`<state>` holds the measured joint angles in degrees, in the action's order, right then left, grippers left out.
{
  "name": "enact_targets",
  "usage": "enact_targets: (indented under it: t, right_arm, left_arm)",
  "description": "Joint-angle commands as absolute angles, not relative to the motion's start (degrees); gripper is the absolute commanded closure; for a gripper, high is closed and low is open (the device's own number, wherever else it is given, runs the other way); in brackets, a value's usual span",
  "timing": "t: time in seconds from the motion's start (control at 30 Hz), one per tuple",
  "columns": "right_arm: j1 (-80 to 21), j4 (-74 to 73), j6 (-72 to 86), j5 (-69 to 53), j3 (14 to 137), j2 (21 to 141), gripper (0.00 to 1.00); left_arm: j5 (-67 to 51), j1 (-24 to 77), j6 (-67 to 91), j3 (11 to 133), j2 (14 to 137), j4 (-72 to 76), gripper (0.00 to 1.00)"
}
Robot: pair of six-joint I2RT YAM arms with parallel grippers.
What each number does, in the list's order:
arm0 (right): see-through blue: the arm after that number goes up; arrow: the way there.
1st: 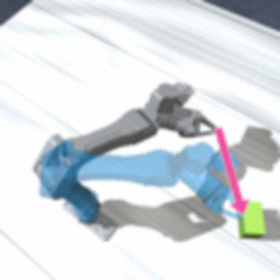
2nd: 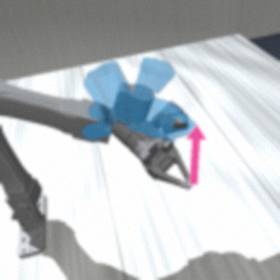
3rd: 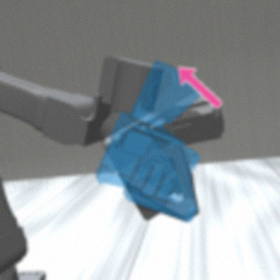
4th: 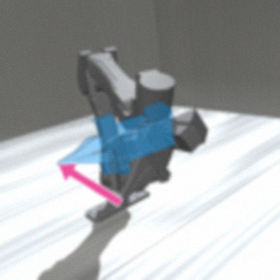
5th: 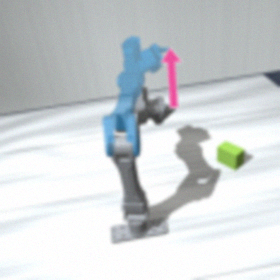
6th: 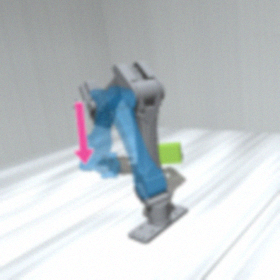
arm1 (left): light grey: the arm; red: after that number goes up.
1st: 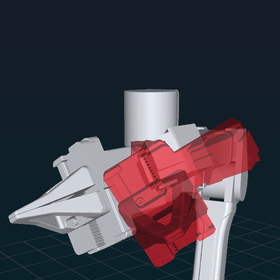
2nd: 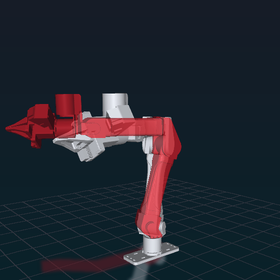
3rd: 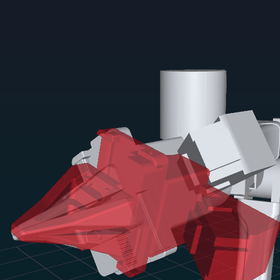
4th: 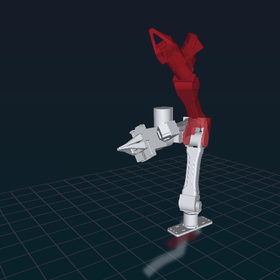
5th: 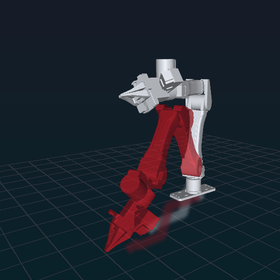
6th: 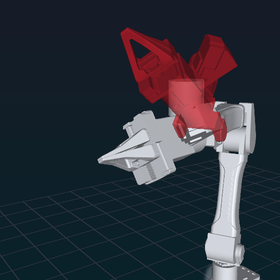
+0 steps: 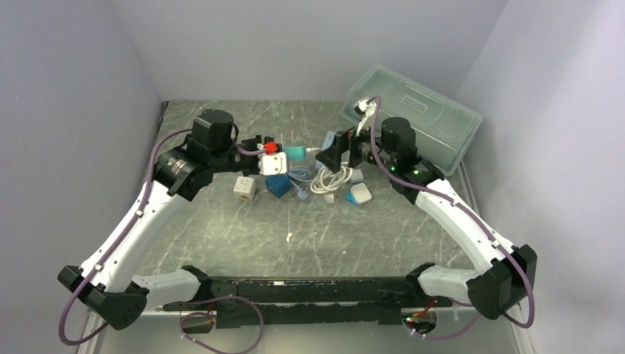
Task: Insert the plug
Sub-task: Place the socket at the center of the board.
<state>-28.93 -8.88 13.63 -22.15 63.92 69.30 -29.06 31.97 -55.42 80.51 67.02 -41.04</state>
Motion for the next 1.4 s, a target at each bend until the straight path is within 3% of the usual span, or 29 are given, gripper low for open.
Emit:
enact_targets:
  t: [0.0, 0.27, 0.63, 0.87, 1.0, 1.13, 1.37]
  right_arm:
    - [-27.07, -4.65, 15.02, -13.48, 61.82, 67.0, 0.0]
    - [-26.98, -3.57, 15.35, -12.47, 58.95, 66.53, 0.0]
    - [-27.39, -2.29, 17.51, -13.78, 56.45, 66.18, 0.0]
    - [-27.59, -2.58, 18.04, -13.83, 56.46, 66.75, 0.0]
    - [-28.93, -3.57, 17.93, -11.6, 55.15, 67.58, 0.0]
    - [-34.84, -3.82, 18.36, -8.12, 53.33, 70.29, 0.0]
    - [-49.2, -1.51, 23.1, 2.31, 50.5, 80.48, 0.0]
  left_arm:
    - [-34.69, 33.33, -49.28, 85.92, 63.8, -52.11, 1.0]
    - [-41.53, 33.99, -39.15, 75.77, 58.55, -67.98, 1.0]
    - [-46.71, 34.01, -30.96, 61.85, 61.45, -63.78, 1.0]
    - [-44.77, 33.71, -39.9, 60.3, 75.66, -67.23, 1.0]
    - [-44.54, 28.24, -48.79, 60.16, 81.35, -70.3, 1.0]
    - [-44.95, 20.76, -58.4, 61.31, 82.45, -73.59, 1.0]
    - [-38.65, 18.27, -67.19, 52.52, 76.97, -71.14, 1.0]
